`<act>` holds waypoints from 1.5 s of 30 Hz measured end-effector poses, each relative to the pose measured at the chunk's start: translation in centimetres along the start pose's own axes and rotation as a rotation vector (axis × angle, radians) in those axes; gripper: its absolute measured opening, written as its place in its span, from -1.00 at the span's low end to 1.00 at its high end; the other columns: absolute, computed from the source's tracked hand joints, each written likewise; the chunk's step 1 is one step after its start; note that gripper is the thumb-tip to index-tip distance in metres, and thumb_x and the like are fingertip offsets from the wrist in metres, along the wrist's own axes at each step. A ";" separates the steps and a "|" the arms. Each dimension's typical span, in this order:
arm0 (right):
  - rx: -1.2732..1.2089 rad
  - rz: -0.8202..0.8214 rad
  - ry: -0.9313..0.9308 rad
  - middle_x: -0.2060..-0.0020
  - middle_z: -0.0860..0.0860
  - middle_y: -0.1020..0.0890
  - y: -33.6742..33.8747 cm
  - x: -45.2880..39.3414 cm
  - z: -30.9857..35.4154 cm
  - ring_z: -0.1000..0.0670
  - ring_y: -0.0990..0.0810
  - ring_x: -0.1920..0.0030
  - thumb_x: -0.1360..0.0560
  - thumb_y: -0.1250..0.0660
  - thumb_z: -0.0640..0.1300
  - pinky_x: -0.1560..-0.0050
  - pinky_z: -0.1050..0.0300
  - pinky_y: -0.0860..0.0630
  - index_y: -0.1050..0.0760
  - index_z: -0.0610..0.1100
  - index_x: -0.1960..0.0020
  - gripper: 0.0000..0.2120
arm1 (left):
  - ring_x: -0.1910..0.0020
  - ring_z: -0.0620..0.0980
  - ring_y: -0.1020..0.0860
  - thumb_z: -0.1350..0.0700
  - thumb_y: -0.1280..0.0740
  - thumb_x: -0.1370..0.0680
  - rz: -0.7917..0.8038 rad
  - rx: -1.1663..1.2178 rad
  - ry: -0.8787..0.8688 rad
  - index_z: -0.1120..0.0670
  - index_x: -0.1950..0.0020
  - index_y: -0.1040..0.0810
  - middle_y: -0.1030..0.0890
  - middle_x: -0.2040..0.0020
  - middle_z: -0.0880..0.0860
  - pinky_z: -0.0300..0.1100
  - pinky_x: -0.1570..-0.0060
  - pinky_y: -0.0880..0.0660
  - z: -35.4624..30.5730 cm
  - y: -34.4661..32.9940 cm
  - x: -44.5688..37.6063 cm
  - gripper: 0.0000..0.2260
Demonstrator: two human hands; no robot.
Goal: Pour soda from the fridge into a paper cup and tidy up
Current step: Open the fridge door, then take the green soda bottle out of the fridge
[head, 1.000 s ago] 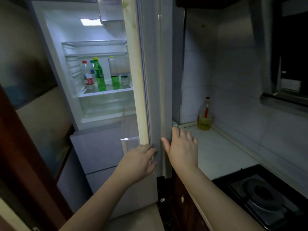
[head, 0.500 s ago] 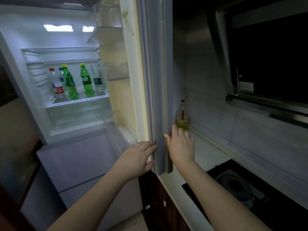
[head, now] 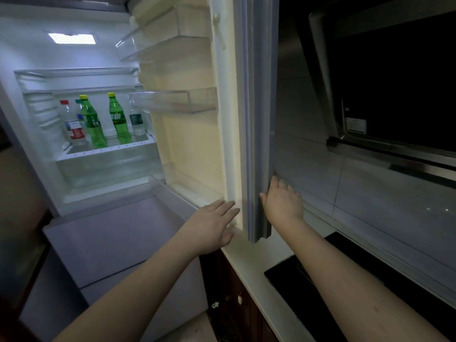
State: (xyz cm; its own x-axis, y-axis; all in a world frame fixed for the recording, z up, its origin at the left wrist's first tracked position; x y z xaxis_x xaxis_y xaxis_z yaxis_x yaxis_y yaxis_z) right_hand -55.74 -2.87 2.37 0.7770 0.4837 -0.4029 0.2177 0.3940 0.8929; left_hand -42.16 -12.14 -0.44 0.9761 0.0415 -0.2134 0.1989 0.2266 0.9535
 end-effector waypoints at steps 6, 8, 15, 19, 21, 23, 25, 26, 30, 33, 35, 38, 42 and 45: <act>0.022 -0.051 0.111 -0.29 -0.12 -0.41 0.9 2.2 2.0 -0.13 -0.42 -0.23 -0.59 -0.07 0.11 -0.14 -0.01 -0.37 -0.09 -0.14 -0.50 -0.44 | -0.55 0.08 -0.11 -0.15 -0.12 -0.59 0.054 -0.014 0.098 0.02 -0.57 -0.13 -0.11 -0.58 0.04 -0.06 -0.48 -0.08 2.1 -0.8 0.9 -0.42; 0.009 -0.056 0.176 -0.27 -0.11 -0.43 1.2 2.8 3.2 -0.12 -0.41 -0.22 -0.59 -0.08 0.08 -0.15 0.00 -0.36 -0.18 -0.12 -0.46 -0.50 | -0.53 0.11 -0.16 -0.16 -0.09 -0.56 0.052 -0.012 0.160 0.01 -0.56 -0.16 -0.16 -0.57 0.06 -0.03 -0.46 -0.15 3.2 -0.4 1.6 -0.42; -0.066 -0.007 0.455 -0.24 -0.06 -0.46 -0.1 5.2 9.3 -0.10 -0.41 -0.23 -0.57 -0.13 0.03 -0.22 0.00 -0.32 -0.30 -0.09 -0.41 -0.56 | -0.49 0.06 -0.24 -0.14 -0.17 -0.60 0.018 -0.027 0.343 0.04 -0.54 -0.20 -0.26 -0.53 0.06 -0.07 -0.41 -0.19 8.1 1.5 5.2 -0.45; -0.074 0.008 0.487 -0.24 -0.05 -0.47 -1.1 5.6 12.4 -0.10 -0.42 -0.23 -0.56 -0.13 0.04 -0.20 0.00 -0.32 -0.29 -0.08 -0.42 -0.54 | -0.48 0.07 -0.26 -0.18 -0.15 -0.59 0.025 -0.048 0.390 0.05 -0.53 -0.23 -0.30 -0.51 0.06 -0.05 -0.41 -0.20 9.9 1.7 7.7 -0.44; -0.072 0.018 0.504 -0.20 -0.06 -0.49 -1.8 5.6 14.4 -0.12 -0.45 -0.19 -0.54 -0.16 0.03 -0.17 -0.02 -0.35 -0.33 -0.09 -0.39 -0.55 | -0.44 0.08 -0.32 -0.25 -0.02 -0.53 0.028 -0.068 0.424 0.05 -0.50 -0.30 -0.37 -0.47 0.07 -0.04 -0.38 -0.25 11.1 1.7 9.1 -0.38; -0.063 0.014 0.533 -0.13 -0.06 -0.53 -2.4 5.5 16.7 -0.13 -0.49 -0.13 -0.51 -0.20 0.03 -0.12 -0.04 -0.39 -0.39 -0.10 -0.33 -0.57 | -0.40 0.08 -0.37 -0.28 0.13 -0.43 0.020 -0.079 0.432 0.06 -0.46 -0.35 -0.43 -0.42 0.07 -0.04 -0.34 -0.30 12.4 1.9 10.4 -0.26; -0.055 0.007 0.557 -0.10 -0.06 -0.55 -3.1 5.1 19.1 -0.13 -0.51 -0.11 -0.48 -0.22 0.04 -0.11 -0.03 -0.41 -0.43 -0.08 -0.28 -0.59 | -0.42 0.07 -0.34 -0.29 0.20 -0.39 0.027 -0.082 0.463 0.06 -0.48 -0.32 -0.40 -0.44 0.06 -0.05 -0.37 -0.26 14.1 2.1 11.8 -0.21; -0.057 0.008 0.562 -0.10 -0.06 -0.55 -3.5 4.9 20.3 -0.12 -0.51 -0.11 -0.47 -0.23 0.04 -0.11 -0.02 -0.41 -0.44 -0.07 -0.26 -0.60 | -0.45 0.07 -0.31 -0.30 0.21 -0.39 0.039 -0.079 0.478 0.05 -0.50 -0.29 -0.37 -0.46 0.06 -0.05 -0.39 -0.23 15.1 2.2 12.5 -0.20; -0.047 0.006 0.608 -0.13 -0.05 -0.54 -4.6 4.0 25.7 -0.11 -0.49 -0.17 -0.47 -0.23 0.04 -0.13 -0.02 -0.39 -0.44 -0.04 -0.24 -0.63 | -0.49 0.04 -0.23 -0.29 0.15 -0.49 0.057 -0.098 0.525 0.03 -0.54 -0.17 -0.27 -0.52 0.03 -0.05 -0.41 -0.18 19.6 2.0 14.8 -0.29; -0.048 0.030 0.650 -0.22 -0.04 -0.48 -5.8 2.9 29.8 -0.08 -0.42 -0.24 -0.52 -0.15 0.04 -0.20 0.00 -0.33 -0.33 -0.03 -0.37 -0.57 | -0.47 0.05 -0.26 -0.27 0.05 -0.56 0.052 -0.098 0.570 0.04 -0.54 -0.20 -0.30 -0.50 0.03 -0.04 -0.40 -0.21 23.5 2.1 16.6 -0.36; -0.071 0.031 0.660 -0.26 -0.04 -0.46 -6.4 2.0 32.5 -0.08 -0.40 -0.27 -0.54 -0.14 0.04 -0.22 0.01 -0.31 -0.29 -0.03 -0.41 -0.55 | -0.49 0.04 -0.22 -0.27 0.00 -0.58 0.052 -0.097 0.581 0.03 -0.55 -0.17 -0.27 -0.52 0.01 -0.04 -0.42 -0.18 26.0 2.0 17.6 -0.38; -0.093 0.034 0.662 -0.29 -0.06 -0.45 -7.2 0.8 36.3 -0.10 -0.39 -0.29 -0.54 -0.15 0.04 -0.24 -0.02 -0.31 -0.28 -0.04 -0.42 -0.53 | -0.52 0.01 -0.16 -0.23 -0.08 -0.61 0.072 -0.102 0.596 0.01 -0.56 -0.13 -0.20 -0.55 0.00 -0.05 -0.45 -0.11 29.1 1.7 18.4 -0.42; -0.112 0.035 0.664 -0.32 -0.03 -0.42 -8.0 -0.7 40.4 -0.08 -0.37 -0.31 -0.55 -0.13 0.03 -0.27 0.01 -0.28 -0.23 -0.03 -0.47 -0.50 | -0.51 0.02 -0.17 -0.23 -0.08 -0.61 0.081 -0.120 0.595 0.02 -0.56 -0.12 -0.22 -0.54 0.01 -0.04 -0.44 -0.13 32.7 1.6 18.7 -0.41; -0.101 0.029 0.658 -0.33 -0.03 -0.41 -8.6 -2.0 42.7 -0.08 -0.36 -0.31 -0.55 -0.13 0.03 -0.27 0.01 -0.27 -0.23 -0.02 -0.47 -0.51 | -0.49 0.04 -0.19 -0.23 -0.09 -0.60 0.087 -0.120 0.604 0.03 -0.56 -0.14 -0.25 -0.52 0.02 -0.03 -0.43 -0.17 35.3 1.3 19.0 -0.41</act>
State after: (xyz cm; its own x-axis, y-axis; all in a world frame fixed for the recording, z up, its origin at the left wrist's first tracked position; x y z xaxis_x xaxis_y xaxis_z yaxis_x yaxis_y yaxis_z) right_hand -33.92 -40.59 4.07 0.2520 0.8589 -0.4459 0.1208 0.4293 0.8951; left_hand -20.27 -45.45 4.23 0.7593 0.5998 -0.2524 0.0757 0.3039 0.9497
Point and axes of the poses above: each hand's wrist, its own x-axis away from the middle knuckle, its own y-axis out of the back of the hand, z = x × y, the point moved 9 cm from there along -x, towards the middle knuckle
